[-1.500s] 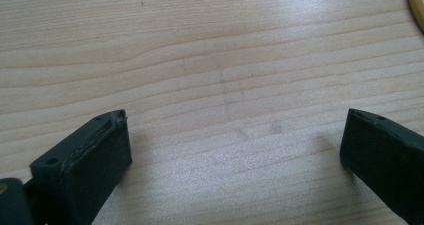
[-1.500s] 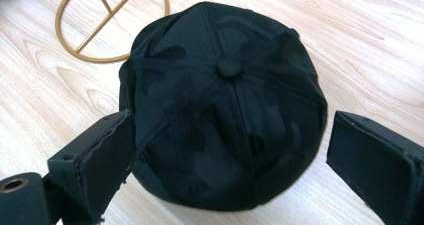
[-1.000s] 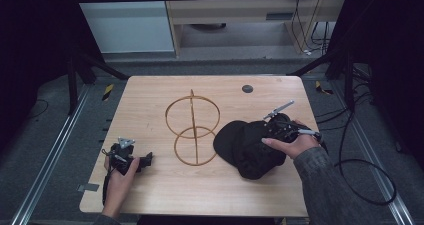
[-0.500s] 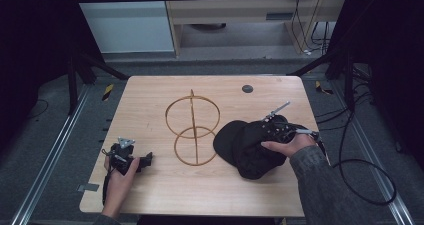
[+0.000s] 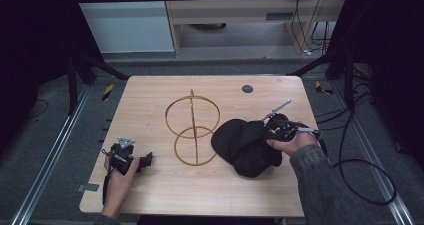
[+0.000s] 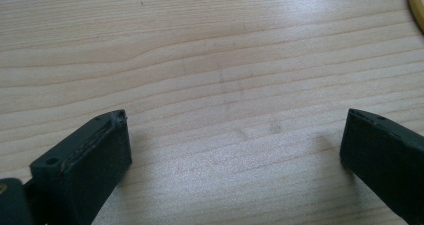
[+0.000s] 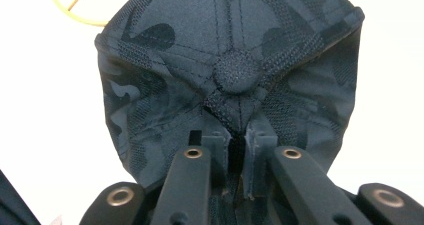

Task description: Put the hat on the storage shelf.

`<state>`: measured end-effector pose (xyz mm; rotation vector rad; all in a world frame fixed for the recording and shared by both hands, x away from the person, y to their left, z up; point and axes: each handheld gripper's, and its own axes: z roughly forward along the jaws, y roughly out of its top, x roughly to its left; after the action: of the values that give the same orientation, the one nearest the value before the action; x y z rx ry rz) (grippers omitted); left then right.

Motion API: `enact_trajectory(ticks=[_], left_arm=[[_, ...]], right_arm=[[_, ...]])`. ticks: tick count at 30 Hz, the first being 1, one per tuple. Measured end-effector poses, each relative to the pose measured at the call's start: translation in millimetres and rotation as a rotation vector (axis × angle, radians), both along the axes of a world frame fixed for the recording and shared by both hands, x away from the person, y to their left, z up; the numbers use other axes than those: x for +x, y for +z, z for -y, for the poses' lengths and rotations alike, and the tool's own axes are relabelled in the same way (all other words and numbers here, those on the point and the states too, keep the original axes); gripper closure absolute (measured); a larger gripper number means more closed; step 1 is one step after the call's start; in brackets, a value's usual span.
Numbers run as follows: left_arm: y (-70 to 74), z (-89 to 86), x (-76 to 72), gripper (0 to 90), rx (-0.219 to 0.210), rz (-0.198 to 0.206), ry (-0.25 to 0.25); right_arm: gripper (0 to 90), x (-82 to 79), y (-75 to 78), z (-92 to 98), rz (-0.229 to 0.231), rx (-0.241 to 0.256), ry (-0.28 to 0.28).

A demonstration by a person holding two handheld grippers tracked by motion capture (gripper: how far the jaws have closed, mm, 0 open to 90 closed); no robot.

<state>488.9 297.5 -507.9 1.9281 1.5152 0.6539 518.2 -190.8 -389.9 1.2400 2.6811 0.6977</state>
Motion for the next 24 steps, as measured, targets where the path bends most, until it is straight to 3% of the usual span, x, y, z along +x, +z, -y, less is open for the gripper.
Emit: enact_trajectory(ticks=[11,17,21,24], left_arm=[[0.0,0.0,0.0,0.0,0.000,0.000,0.000],[0.0,0.0,0.0,0.0,0.000,0.000,0.000],[-0.2,0.3,0.0,0.0,-0.003,0.003,0.002],[-0.2,0.3,0.0,0.0,-0.003,0.003,0.002]], right_arm=[[86.4,2.7,29.7,5.4,-0.006,-0.016,-0.003],[86.5,-0.5,62.0,15.8,0.036,0.011,-0.020],[86.5,-4.1,96.2,23.9,0.102,0.019,-0.043],[86.5,-5.2,111.0,27.7,0.131,0.021,-0.058]])
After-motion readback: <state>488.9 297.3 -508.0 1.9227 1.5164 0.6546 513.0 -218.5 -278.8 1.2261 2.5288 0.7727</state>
